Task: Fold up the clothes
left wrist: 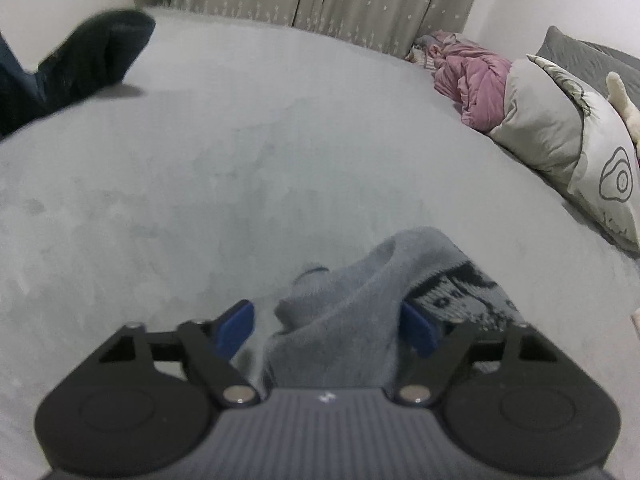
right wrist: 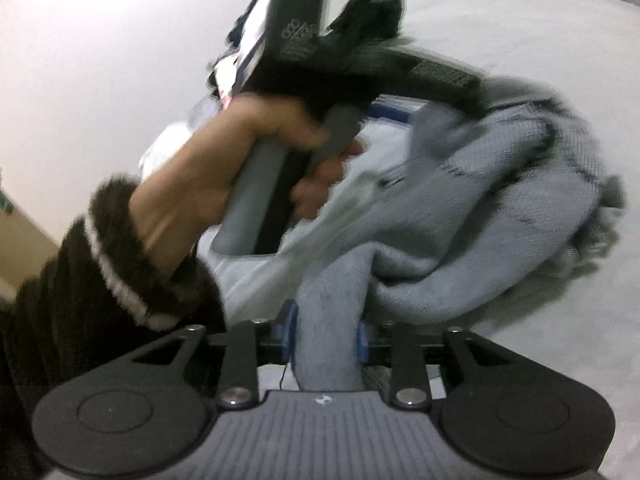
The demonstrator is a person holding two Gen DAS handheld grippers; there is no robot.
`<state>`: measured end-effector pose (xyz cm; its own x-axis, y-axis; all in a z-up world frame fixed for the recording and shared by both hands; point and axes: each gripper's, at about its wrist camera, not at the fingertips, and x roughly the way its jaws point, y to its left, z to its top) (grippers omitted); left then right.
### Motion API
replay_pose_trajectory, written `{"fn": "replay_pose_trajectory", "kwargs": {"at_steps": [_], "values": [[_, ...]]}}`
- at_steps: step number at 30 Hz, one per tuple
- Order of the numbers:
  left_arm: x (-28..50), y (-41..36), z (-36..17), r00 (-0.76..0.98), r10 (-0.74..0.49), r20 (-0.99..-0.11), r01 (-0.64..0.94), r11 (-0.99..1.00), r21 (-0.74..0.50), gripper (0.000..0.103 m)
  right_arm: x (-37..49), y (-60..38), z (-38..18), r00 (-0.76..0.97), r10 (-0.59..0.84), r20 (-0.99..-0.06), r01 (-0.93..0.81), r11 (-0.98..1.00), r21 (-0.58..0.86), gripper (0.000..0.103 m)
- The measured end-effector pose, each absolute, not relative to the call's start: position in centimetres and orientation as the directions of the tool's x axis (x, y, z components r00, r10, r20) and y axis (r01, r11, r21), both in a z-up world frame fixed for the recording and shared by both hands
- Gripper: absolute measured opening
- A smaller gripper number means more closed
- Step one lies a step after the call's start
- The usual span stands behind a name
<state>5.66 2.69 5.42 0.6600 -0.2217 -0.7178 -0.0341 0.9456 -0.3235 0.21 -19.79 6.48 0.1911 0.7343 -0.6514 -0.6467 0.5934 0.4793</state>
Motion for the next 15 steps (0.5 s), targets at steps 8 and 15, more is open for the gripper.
{"fn": "replay_pose_trajectory", "kwargs": {"at_steps": [8,15], "values": [[5.2,2.6,5.7,0.654,-0.18,-0.735,-0.052,0.958,-0.281,0.019,6.7,-28.5,6.8,0.423,0.684,-0.594,-0.448,0.728,0.52,0.063],[4.9,2.9,5.6,0.652,-0.19,-0.734,-0.059,0.953,-0.298,0.027,12.2,-30.4,1.3,0.54,0.52,-0.662,-0.232,0.848,0.477,0.063]]}}
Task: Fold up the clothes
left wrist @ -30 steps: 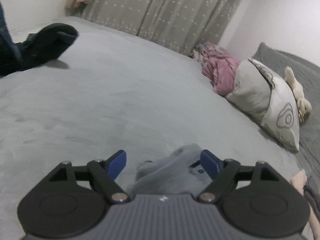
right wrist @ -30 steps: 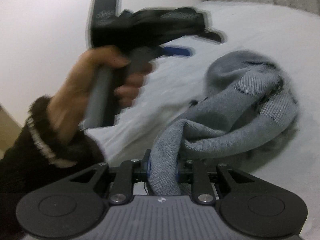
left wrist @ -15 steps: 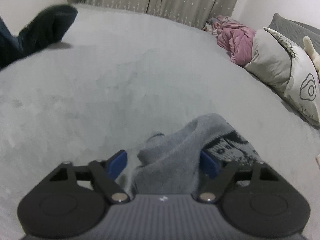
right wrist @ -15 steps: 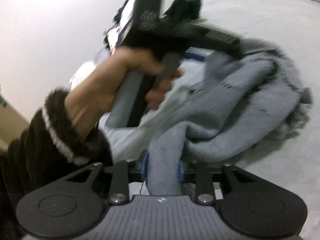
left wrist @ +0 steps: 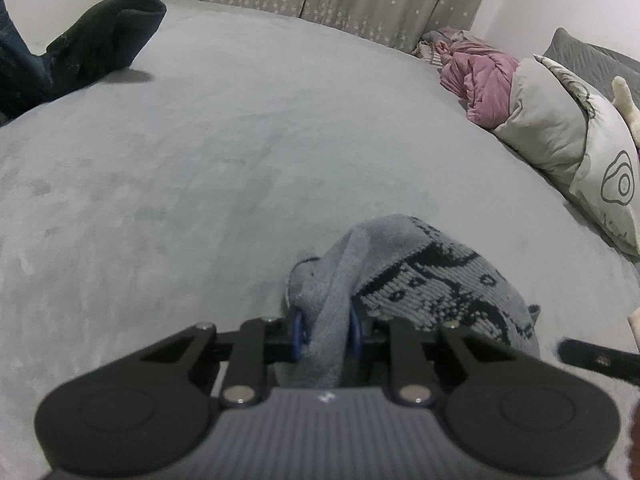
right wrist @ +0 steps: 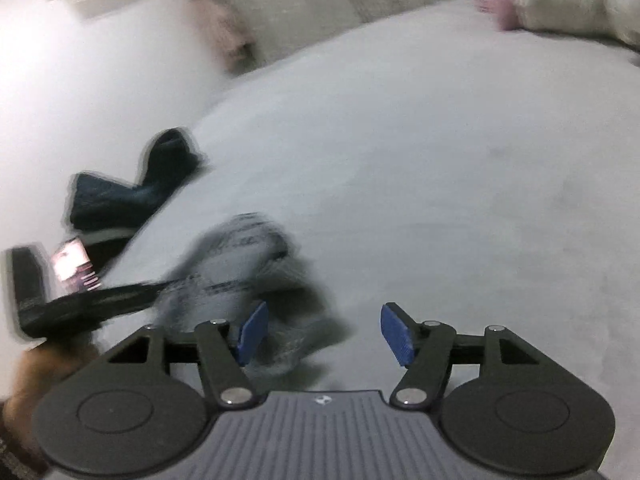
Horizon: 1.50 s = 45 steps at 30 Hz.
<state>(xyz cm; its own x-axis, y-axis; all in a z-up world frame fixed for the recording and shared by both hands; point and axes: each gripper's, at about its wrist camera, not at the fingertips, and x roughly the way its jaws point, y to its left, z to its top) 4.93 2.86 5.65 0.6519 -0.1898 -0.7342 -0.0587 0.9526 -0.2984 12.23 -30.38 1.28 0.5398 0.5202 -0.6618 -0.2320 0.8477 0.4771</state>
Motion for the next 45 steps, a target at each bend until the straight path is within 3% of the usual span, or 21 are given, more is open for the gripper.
{"fn": "replay_pose_trajectory", "kwargs": {"at_steps": [4,6,8,9,21,34,40,45], "values": [[5.1,3.3,5.5,0.648,-0.208,-0.732,-0.068,0.943,-0.327,0.03,13.4,-28.0,-0.5,0.522,0.556,-0.647,-0.29,0.829,0.478,0.061],[5.1,3.3,5.5,0.65,-0.212,-0.73,-0.062,0.942,-0.33,0.027,13.4,-27.0,-0.9,0.531,0.558,-0.638,-0.317,0.829,0.461,0.05],[5.0,3.1,5.7,0.655,-0.217,-0.724,-0.05,0.944,-0.327,0.021,13.2,-26.0,-1.5,0.537,0.562,-0.629,-0.342,0.827,0.446,0.014],[5.0,3.0,5.8,0.66,-0.215,-0.72,-0.046,0.945,-0.324,0.019,13.1,-25.4,-1.6,0.538,0.566,-0.625,-0.341,0.824,0.452,0.006],[3.6,2.5,8.1,0.75,-0.195,-0.632,-0.022,0.948,-0.318,0.016,9.7,-30.8,6.9,0.811,0.397,-0.431,-0.244,0.898,0.367,0.005],[3.1,3.7,8.2,0.715,-0.084,-0.694,-0.137,0.957,-0.257,0.016,10.8,-31.5,5.6,0.812,0.199,-0.548,-0.046,0.959,0.281,0.005],[3.1,3.3,8.0,0.719,-0.131,-0.683,-0.091,0.956,-0.279,0.017,10.1,-34.6,7.4,0.847,0.043,-0.53,0.078,0.976,0.204,0.005],[3.2,1.9,7.7,0.703,-0.206,-0.68,-0.021,0.951,-0.309,0.027,9.6,-38.6,8.2,0.843,-0.105,-0.528,0.224,0.96,0.167,0.005]]}}
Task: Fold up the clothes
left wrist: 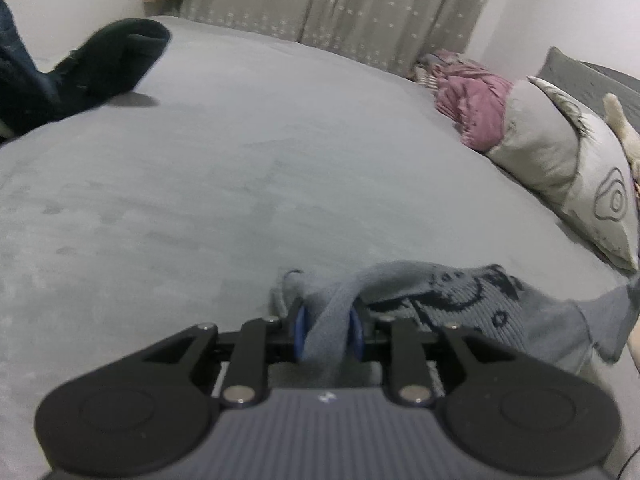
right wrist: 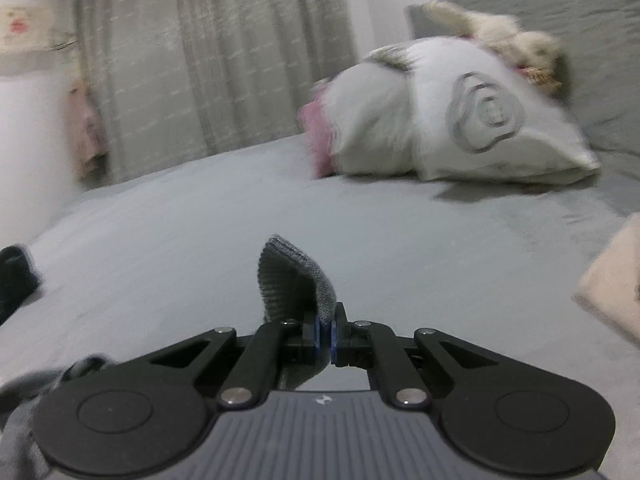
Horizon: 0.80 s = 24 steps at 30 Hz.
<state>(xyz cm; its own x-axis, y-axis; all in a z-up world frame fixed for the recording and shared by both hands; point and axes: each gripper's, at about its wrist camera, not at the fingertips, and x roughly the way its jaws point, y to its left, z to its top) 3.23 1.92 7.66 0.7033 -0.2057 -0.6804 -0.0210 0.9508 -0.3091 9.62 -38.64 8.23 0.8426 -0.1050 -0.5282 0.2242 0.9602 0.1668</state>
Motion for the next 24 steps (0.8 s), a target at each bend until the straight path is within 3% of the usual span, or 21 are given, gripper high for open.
{"fn": "replay_pose_trajectory", "kwargs": {"at_steps": [4,6,13,18,24], "values": [[3.1,1.6,7.6,0.703,-0.209,-0.68,-0.009,0.953,-0.303,0.032,9.4,-40.9,7.9,0.81,-0.187,-0.556,0.313,0.94,0.138,0.004],[3.0,1.7,7.6,0.705,-0.201,-0.68,-0.016,0.954,-0.299,0.041,9.4,-41.7,7.6,0.778,-0.24,-0.581,0.361,0.927,0.1,0.004],[3.3,2.5,6.9,0.68,-0.179,-0.711,-0.069,0.95,-0.305,0.06,10.6,-40.9,5.6,0.712,-0.238,-0.66,0.353,0.935,0.044,0.005],[3.7,2.0,6.3,0.654,-0.215,-0.726,-0.039,0.948,-0.316,0.072,10.3,-40.4,5.5,0.718,-0.254,-0.648,0.342,0.94,0.01,0.027],[4.2,1.5,5.3,0.62,-0.274,-0.735,-0.014,0.933,-0.359,0.077,9.9,-40.6,5.8,0.716,-0.306,-0.628,0.367,0.93,-0.035,0.053]]}}
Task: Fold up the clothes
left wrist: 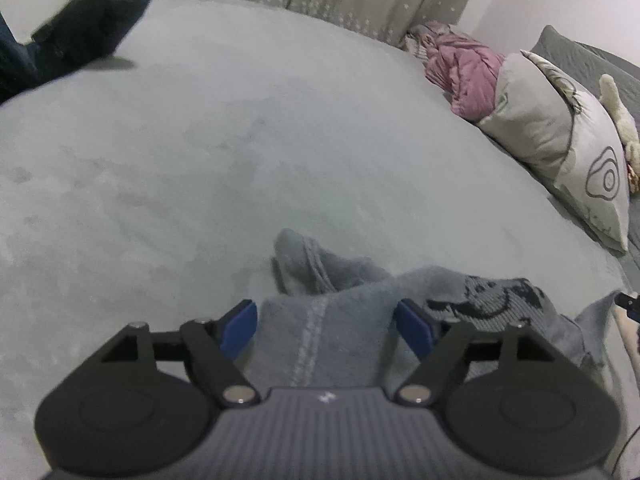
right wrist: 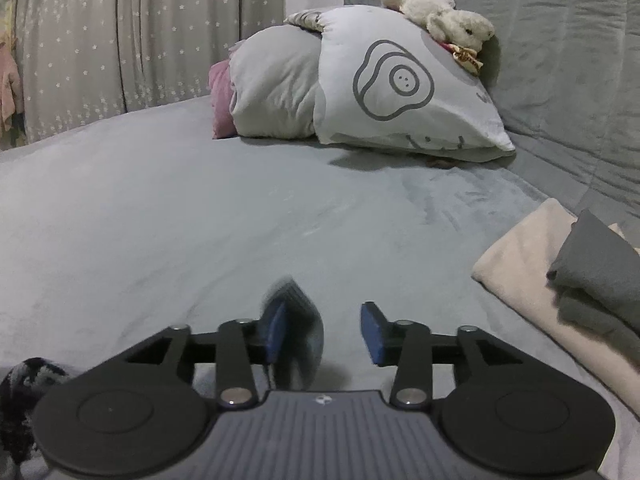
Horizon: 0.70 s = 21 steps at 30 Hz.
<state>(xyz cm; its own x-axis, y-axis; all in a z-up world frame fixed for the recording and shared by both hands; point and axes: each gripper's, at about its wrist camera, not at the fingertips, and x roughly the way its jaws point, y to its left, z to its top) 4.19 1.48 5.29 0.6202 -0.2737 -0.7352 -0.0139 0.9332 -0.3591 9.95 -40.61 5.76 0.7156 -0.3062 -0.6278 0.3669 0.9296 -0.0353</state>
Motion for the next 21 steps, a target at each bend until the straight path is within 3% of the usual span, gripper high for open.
{"fn": "replay_pose_trajectory", "kwargs": {"at_steps": [2,4,9,13,18,21], "values": [[4.4,1.1,4.8,0.609,-0.294,-0.737,-0.005,0.927,-0.374,0.078,9.8,-40.9,5.9,0.713,-0.332,-0.618,0.385,0.921,-0.051,0.064],[4.4,0.6,4.6,0.607,-0.307,-0.733,0.012,0.926,-0.378,0.078,9.8,-41.3,5.9,0.71,-0.353,-0.609,0.402,0.914,-0.061,0.068],[4.4,0.1,4.6,0.616,-0.309,-0.725,0.02,0.926,-0.378,0.075,9.6,-41.3,6.4,0.741,-0.327,-0.587,0.385,0.922,-0.027,0.071],[4.3,1.7,4.9,0.63,-0.327,-0.704,-0.025,0.898,-0.439,0.076,10.2,-39.8,6.3,0.785,-0.182,-0.592,0.259,0.965,0.048,0.072],[5.8,1.9,5.1,0.629,-0.362,-0.688,-0.024,0.875,-0.483,0.076,12.0,-35.0,4.7,0.761,0.132,-0.635,-0.037,0.986,0.161,0.072],[6.7,1.4,4.5,0.622,-0.351,-0.7,-0.014,0.888,-0.459,0.073,12.8,-32.5,3.0,0.718,0.194,-0.668,-0.129,0.981,0.147,0.072]]}}
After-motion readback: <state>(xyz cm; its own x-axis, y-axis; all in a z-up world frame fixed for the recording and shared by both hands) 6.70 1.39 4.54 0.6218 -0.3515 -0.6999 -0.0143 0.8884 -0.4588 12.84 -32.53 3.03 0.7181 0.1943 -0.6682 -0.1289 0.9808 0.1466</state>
